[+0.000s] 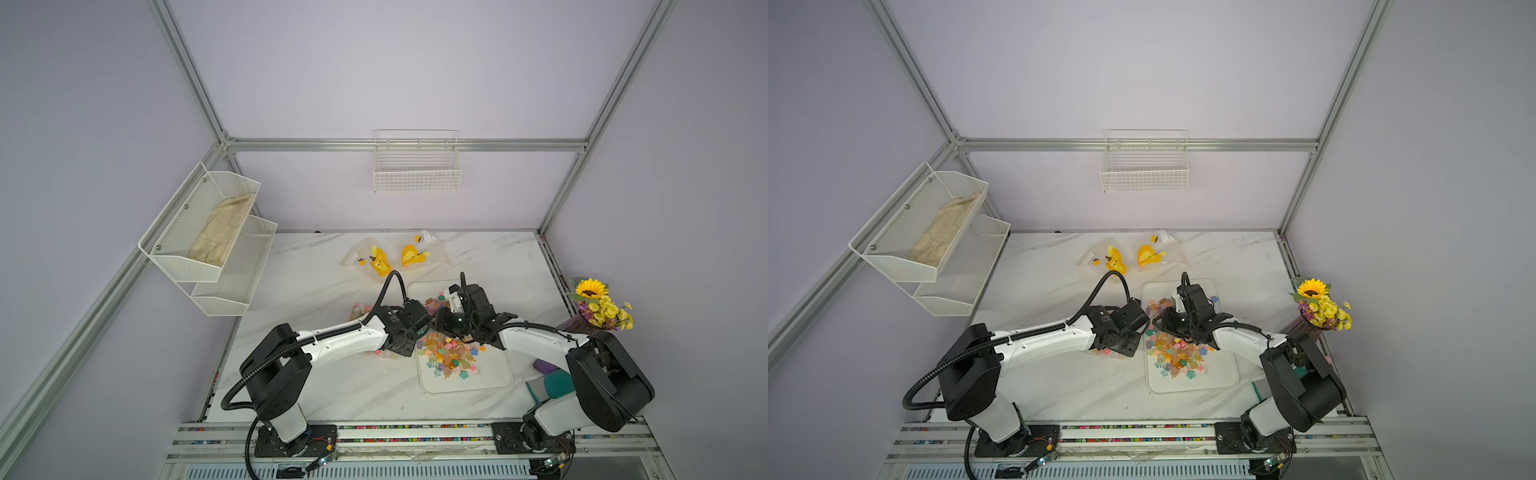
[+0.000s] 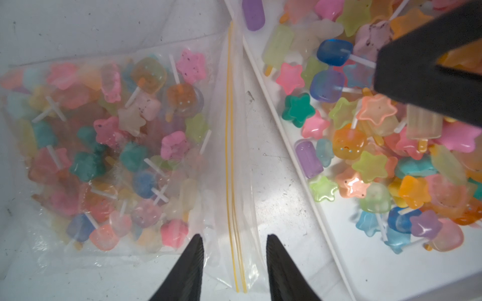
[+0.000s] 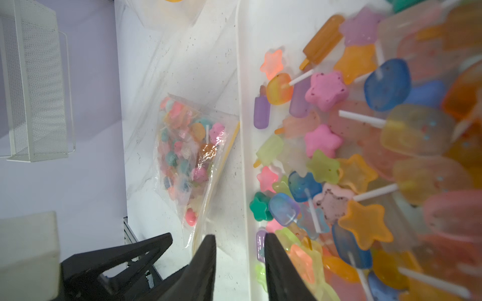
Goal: Pour candies out of the ziploc bag
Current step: Open the ziploc bag at the center of the board.
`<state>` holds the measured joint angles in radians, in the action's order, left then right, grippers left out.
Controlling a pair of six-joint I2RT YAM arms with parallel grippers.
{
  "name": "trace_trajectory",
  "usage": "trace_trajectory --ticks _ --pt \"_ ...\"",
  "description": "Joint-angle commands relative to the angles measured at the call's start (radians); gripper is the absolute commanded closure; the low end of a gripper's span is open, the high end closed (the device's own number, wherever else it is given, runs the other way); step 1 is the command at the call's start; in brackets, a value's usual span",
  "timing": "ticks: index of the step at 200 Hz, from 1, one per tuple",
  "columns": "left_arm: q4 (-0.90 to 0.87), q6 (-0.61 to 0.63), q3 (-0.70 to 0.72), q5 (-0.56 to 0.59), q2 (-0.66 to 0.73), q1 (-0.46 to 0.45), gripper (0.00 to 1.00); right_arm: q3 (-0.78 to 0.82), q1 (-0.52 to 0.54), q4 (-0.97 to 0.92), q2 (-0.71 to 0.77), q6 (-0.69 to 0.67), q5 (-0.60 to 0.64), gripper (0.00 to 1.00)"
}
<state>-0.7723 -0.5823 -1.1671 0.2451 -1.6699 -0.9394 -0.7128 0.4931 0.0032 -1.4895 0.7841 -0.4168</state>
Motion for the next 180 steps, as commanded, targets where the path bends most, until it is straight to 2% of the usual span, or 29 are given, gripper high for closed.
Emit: trace_trajectory --ticks 1,103,145,180 --pt "0.011 0.006 -0.062 0.021 -0.003 -0.006 0.61 0.004 -0.007 0.019 0.015 0.002 0.000 0.65" --pt "0.015 0.003 -0.056 0.033 -0.034 -0.005 0.61 0.003 -0.007 0.018 0.014 0.002 -0.002 0.65" --pt "0.015 -0.002 -0.040 0.042 -0.040 -0.006 0.66 0.004 -0.007 0.018 0.017 0.002 0.000 0.65" --pt "0.015 -0.003 -0.033 0.051 -0.040 -0.006 0.74 0.003 -0.007 0.019 0.015 0.002 -0.002 0.65"
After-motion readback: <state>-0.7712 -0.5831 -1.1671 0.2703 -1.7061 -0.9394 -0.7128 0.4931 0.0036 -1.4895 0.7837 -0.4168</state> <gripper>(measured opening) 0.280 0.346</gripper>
